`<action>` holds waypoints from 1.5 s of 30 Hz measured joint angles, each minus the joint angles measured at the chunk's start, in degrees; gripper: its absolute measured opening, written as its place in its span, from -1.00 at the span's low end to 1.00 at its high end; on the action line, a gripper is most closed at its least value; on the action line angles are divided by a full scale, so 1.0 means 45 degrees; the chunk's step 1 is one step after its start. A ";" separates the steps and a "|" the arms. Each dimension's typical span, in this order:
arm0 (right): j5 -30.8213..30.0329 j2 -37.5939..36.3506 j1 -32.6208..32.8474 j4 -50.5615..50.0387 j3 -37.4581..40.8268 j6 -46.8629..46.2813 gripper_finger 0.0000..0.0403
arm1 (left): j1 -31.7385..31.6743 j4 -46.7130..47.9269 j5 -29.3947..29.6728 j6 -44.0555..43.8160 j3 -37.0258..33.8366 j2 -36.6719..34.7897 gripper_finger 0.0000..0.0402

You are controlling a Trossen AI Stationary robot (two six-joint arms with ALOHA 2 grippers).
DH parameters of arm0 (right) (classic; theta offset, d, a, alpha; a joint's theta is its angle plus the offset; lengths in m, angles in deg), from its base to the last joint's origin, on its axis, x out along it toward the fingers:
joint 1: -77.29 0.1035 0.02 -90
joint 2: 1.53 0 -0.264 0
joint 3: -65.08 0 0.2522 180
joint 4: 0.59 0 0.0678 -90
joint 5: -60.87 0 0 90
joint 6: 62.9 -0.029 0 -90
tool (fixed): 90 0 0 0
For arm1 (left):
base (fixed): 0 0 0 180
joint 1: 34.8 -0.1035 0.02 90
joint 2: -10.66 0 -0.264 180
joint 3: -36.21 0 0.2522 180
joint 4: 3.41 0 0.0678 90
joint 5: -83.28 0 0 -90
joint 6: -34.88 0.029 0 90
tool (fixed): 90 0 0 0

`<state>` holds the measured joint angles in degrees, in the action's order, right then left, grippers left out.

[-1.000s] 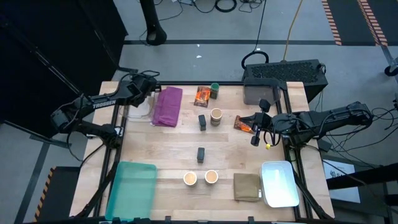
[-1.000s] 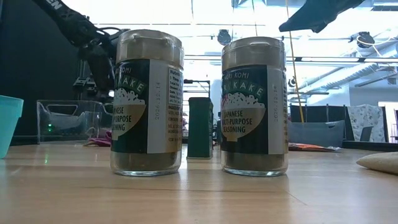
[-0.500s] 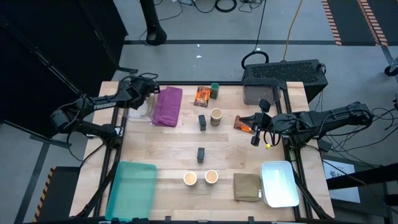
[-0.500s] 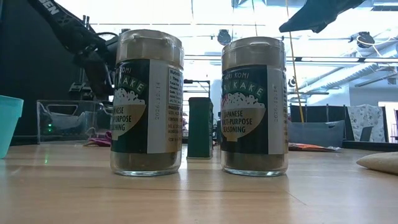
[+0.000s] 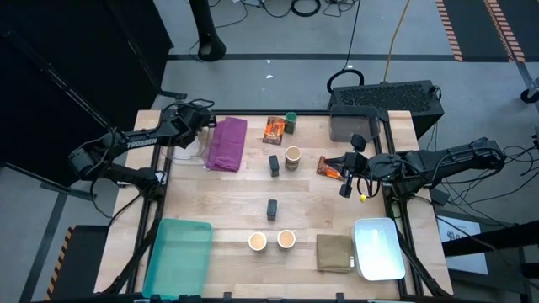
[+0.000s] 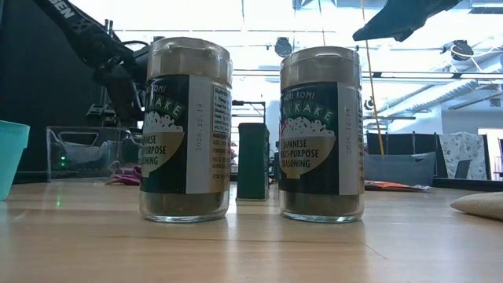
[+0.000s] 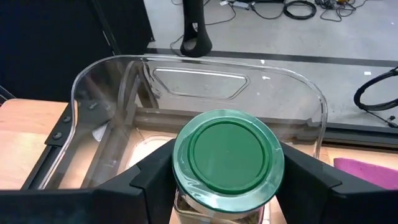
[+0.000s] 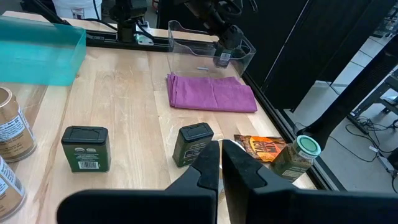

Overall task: Sort spices by type
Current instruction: Put the bottom green seasoning bottle into the transparent bin

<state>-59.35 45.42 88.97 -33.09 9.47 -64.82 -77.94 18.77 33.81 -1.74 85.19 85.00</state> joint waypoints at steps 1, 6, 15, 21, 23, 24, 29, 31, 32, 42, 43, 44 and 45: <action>0.0000 0.0000 -0.0002 -0.0002 0.0000 0.0000 -1.00 | -0.0002 0.0037 0.0000 0.0000 -0.0001 0.0000 0.12; 0.0003 0.0000 0.0000 0.0000 0.0000 -0.0032 -1.00 | -0.0002 0.0400 0.0005 -0.0022 0.0000 0.0000 0.12; 0.0003 0.0000 -0.0002 0.0000 0.0000 -0.0071 -1.00 | -0.0002 0.0391 0.0005 -0.0117 0.0002 0.0000 0.12; 0.0000 0.0000 0.0000 0.0000 0.0000 -0.0083 -1.00 | -0.0002 0.0386 0.0005 -0.0131 0.0002 0.0000 0.12; 0.0002 0.0000 -0.0003 0.0000 0.0000 -0.0087 -1.00 | -0.0002 0.0385 0.0005 -0.0131 0.0002 0.0000 0.12; 0.0000 0.0000 -0.0003 0.0000 0.0000 -0.0087 -1.00 | -0.0002 0.0381 0.0005 -0.0131 0.0002 0.0000 0.12; 0.0000 0.0000 -0.0002 0.0000 0.0000 -0.0087 -1.00 | -0.0002 0.0381 0.0005 -0.0136 0.0002 0.0000 0.18; 0.0000 0.0000 0.0000 0.0000 -0.0005 -0.0087 -1.00 | -0.0002 0.0369 0.0012 -0.0136 0.0000 0.0000 0.22; 0.0005 0.0000 0.0000 0.0000 0.0000 -0.0087 -1.00 | -0.0002 0.0331 0.0020 -0.0133 0.0002 0.0000 0.24; 0.0003 -0.0005 -0.0001 0.0000 0.0000 -0.0087 -1.00 | -0.0002 0.0346 0.0053 -0.0006 0.0002 0.0000 0.26; 0.0000 0.0000 -0.0005 0.0000 0.0000 -0.0087 -1.00 | -0.0002 0.0343 0.0053 -0.0005 0.0002 -0.0009 0.27; 0.0000 -0.0002 -0.0003 0.0000 -0.0001 -0.0087 -1.00 | -0.0002 0.0362 0.0046 0.0026 0.0002 -0.0059 0.27; 0.0000 -0.0001 0.0000 0.0000 0.0000 -0.0087 -1.00 | -0.0002 0.0376 0.0044 0.0246 0.0002 -0.0155 0.27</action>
<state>-59.35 45.42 88.97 -33.09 9.47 -65.21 -77.95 20.46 34.01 -0.63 85.20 84.30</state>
